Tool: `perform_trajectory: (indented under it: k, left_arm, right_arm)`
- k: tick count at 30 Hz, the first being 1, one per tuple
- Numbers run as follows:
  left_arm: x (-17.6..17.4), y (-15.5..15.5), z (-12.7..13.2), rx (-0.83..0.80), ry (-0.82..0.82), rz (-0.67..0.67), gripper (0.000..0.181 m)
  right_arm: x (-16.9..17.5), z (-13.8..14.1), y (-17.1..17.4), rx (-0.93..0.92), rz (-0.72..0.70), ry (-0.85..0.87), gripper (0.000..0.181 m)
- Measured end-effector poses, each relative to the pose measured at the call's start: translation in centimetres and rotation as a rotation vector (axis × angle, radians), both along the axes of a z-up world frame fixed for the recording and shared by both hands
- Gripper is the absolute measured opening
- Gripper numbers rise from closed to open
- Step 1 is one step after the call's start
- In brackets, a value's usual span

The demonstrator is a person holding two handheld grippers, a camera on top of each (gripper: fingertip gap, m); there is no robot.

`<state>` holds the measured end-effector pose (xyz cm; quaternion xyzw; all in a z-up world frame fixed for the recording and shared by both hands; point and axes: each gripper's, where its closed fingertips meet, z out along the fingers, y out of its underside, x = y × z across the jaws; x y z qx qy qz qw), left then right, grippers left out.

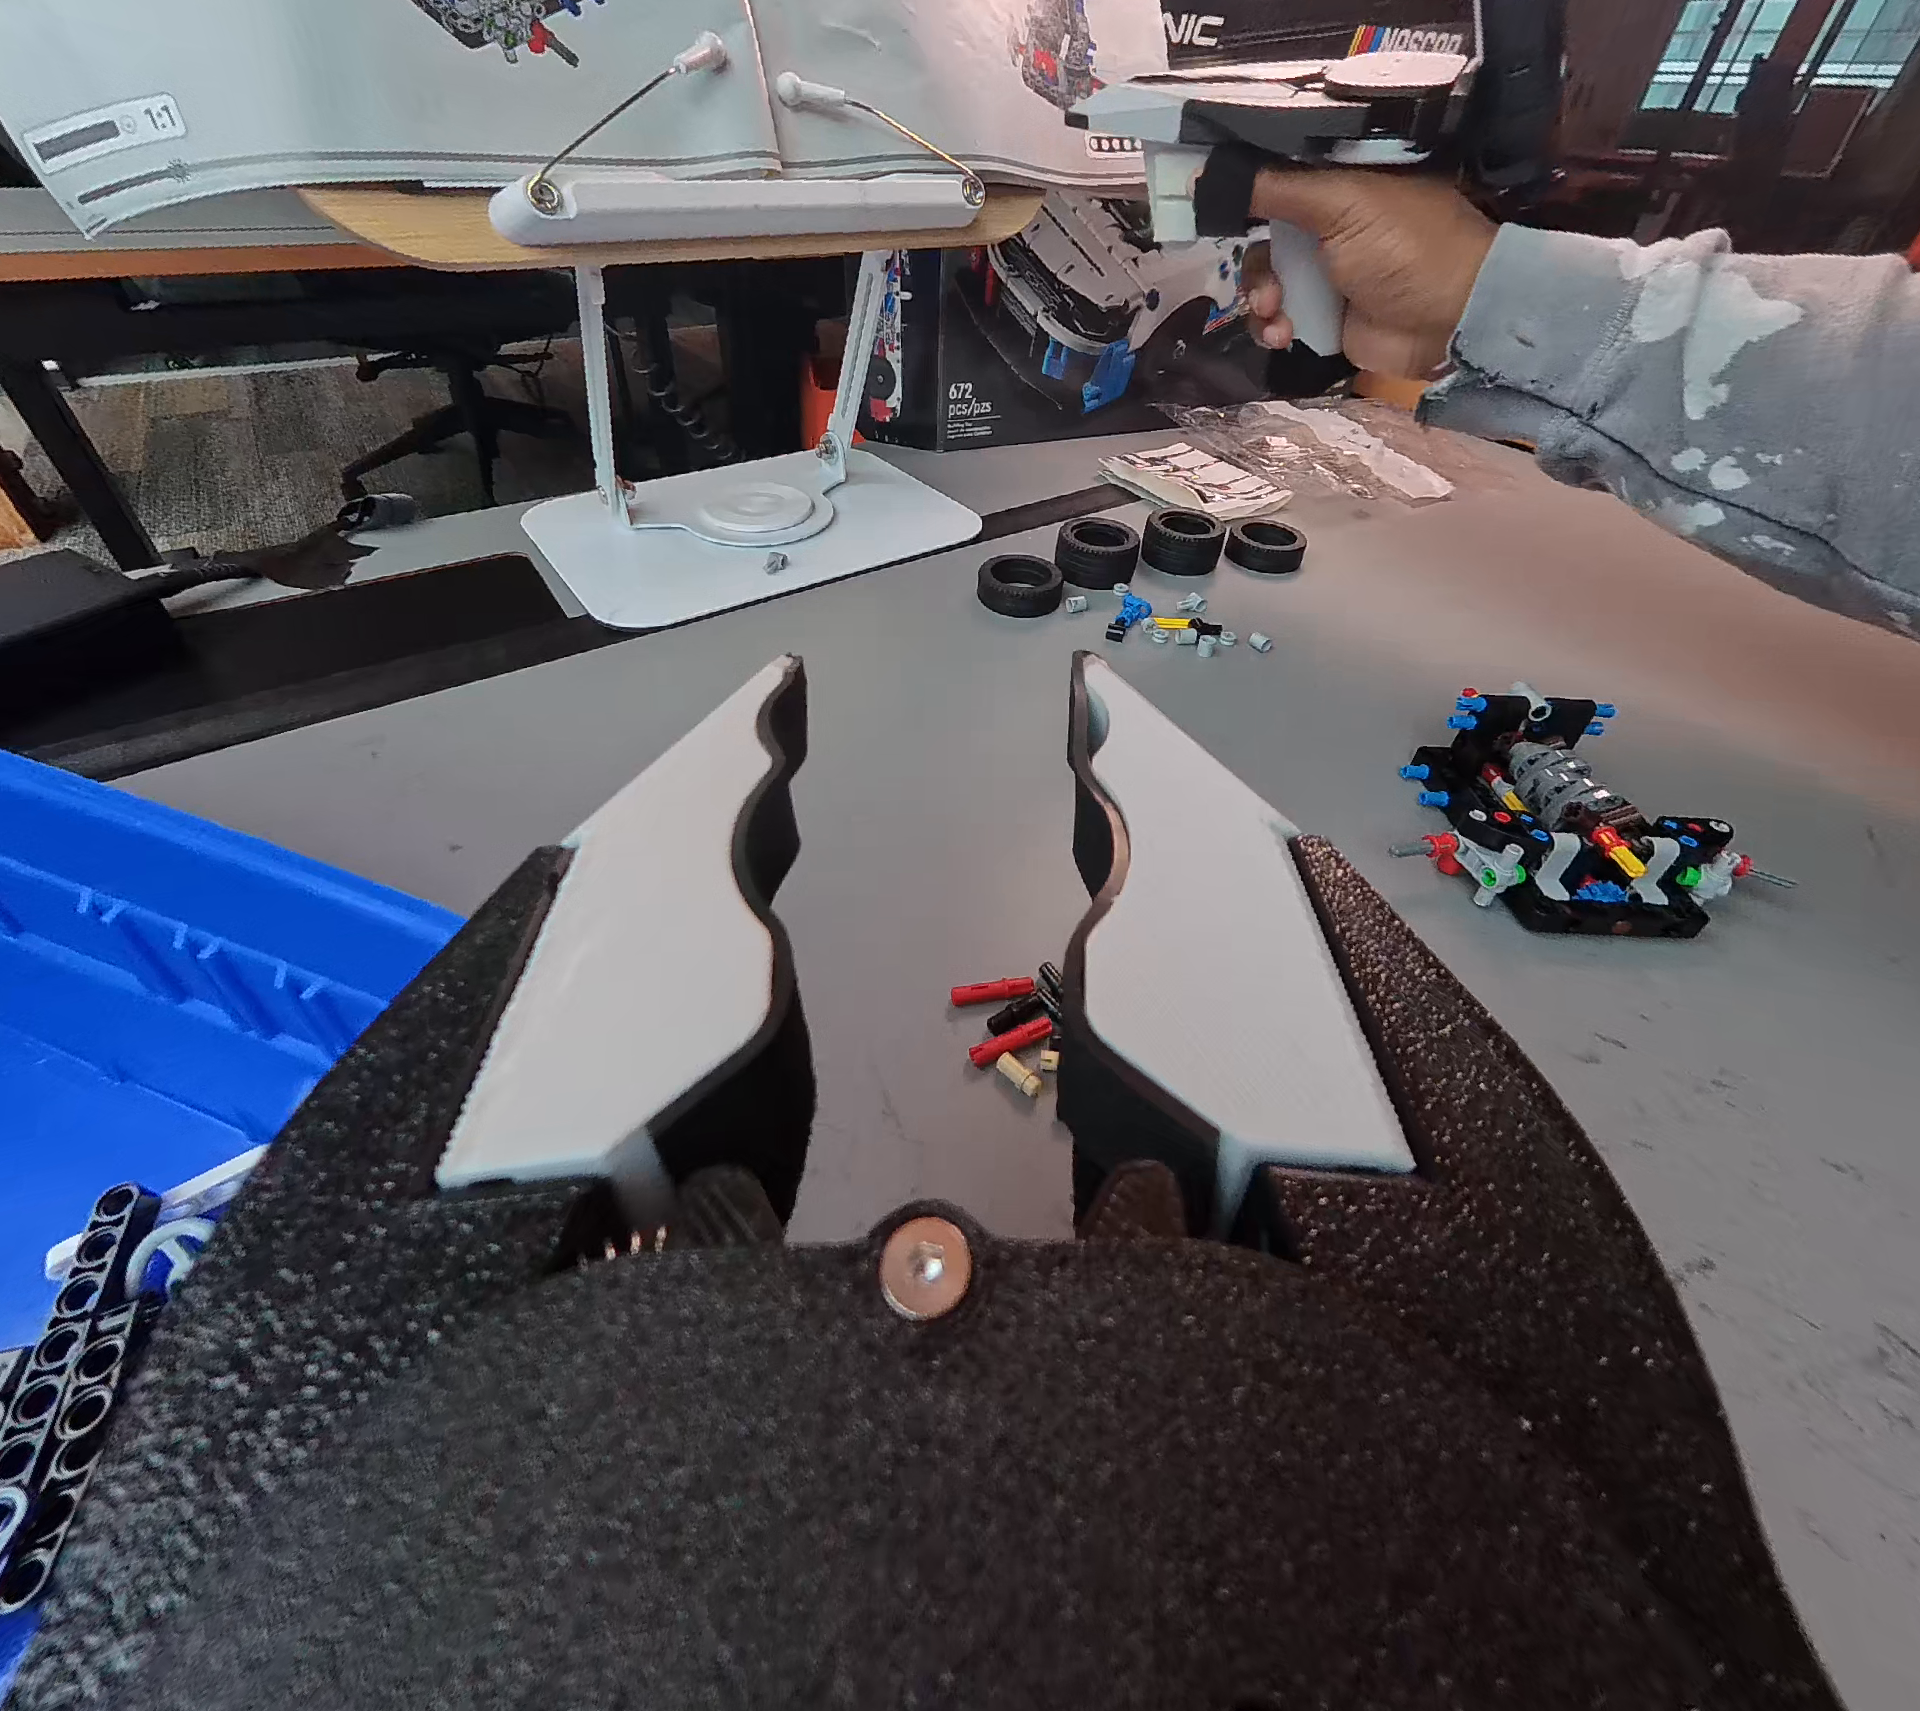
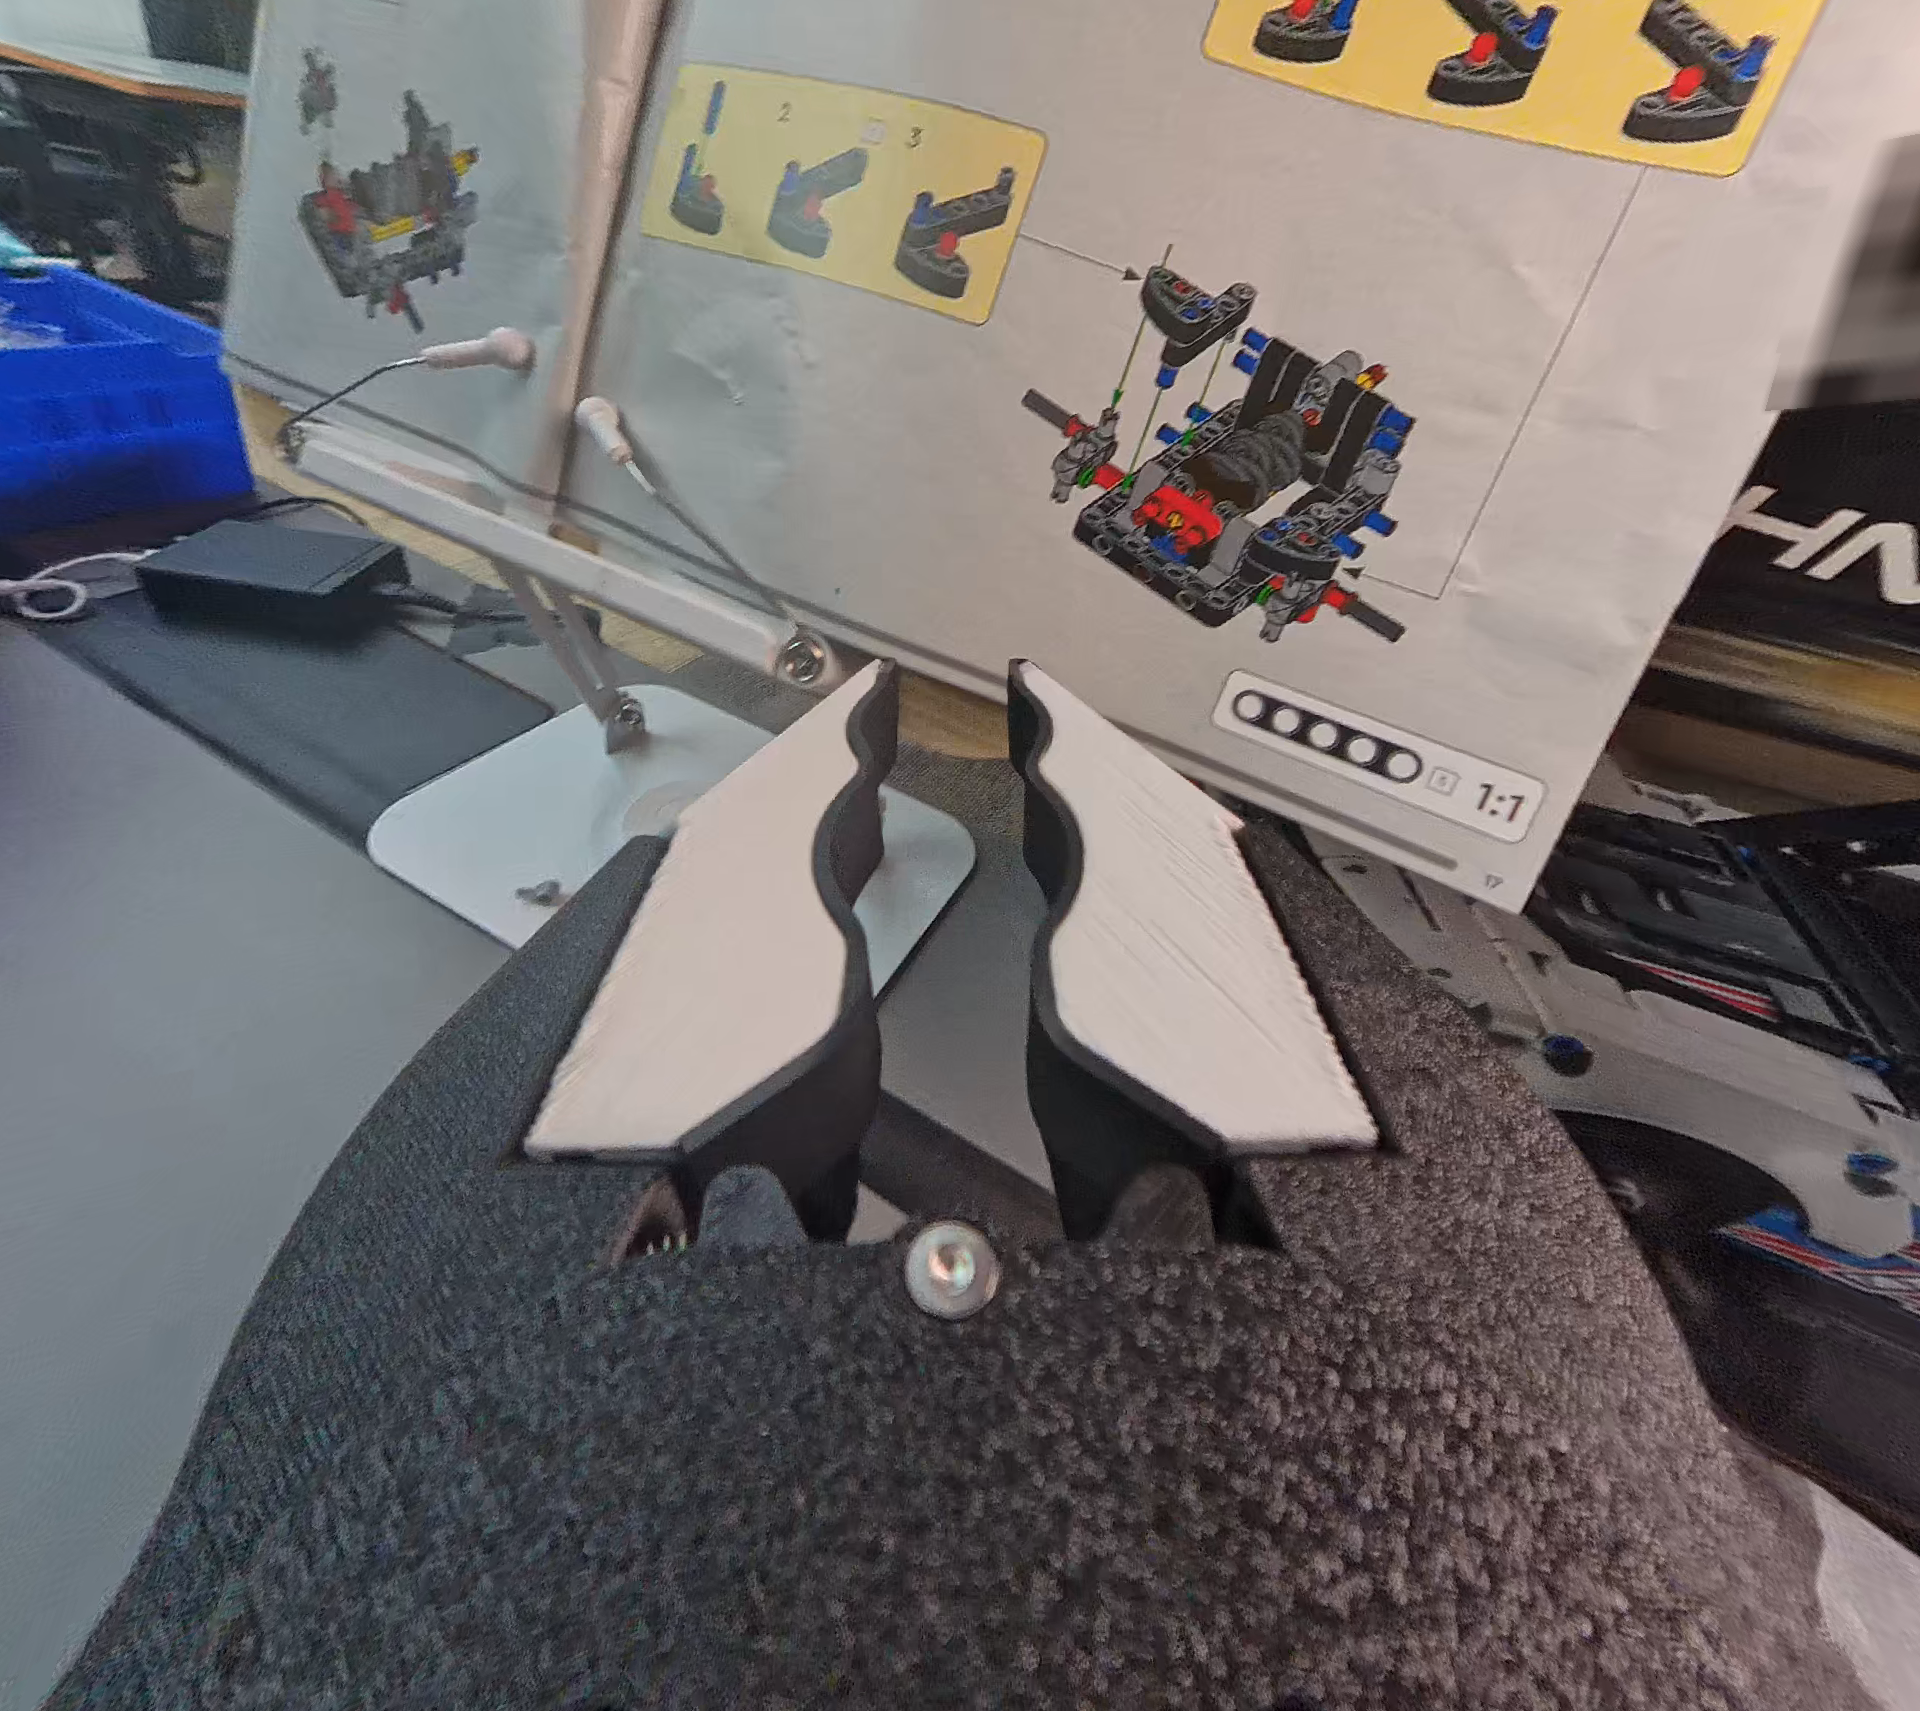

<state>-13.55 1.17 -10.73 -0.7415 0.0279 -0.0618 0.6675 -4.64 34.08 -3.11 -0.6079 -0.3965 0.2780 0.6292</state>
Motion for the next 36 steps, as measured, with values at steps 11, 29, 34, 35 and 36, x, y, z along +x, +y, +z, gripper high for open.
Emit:
perform_trajectory:
  k: [11,29,34,35,36]
  left_arm:
    - [1.7,0.1,-0.3,-0.017,0.019,-0.064,0.056]
    - [11.4,-0.8,-4.3,-0.196,0.169,-0.429,0.052]
    - [12.7,-1.5,-4.6,-0.211,0.194,-0.483,0.051]
    - [12.7,-1.6,-4.6,-0.212,0.202,-0.491,0.051]
    - [12.8,-1.7,-4.7,-0.217,0.208,-0.501,0.050]
  right_arm:
    - [9.7,-7.0,-16.3,-0.174,0.499,-0.302,0.043]
    - [10.5,-15.9,-30.2,-0.321,0.569,-0.935,0.031]
    - [9.8,-18.3,-30.2,-0.346,0.562,-1.114,0.024]
    - [9.8,-18.5,-30.4,-0.345,0.579,-1.130,0.018]
    - [9.6,-18.5,-30.9,-0.332,0.610,-1.129,0.018]
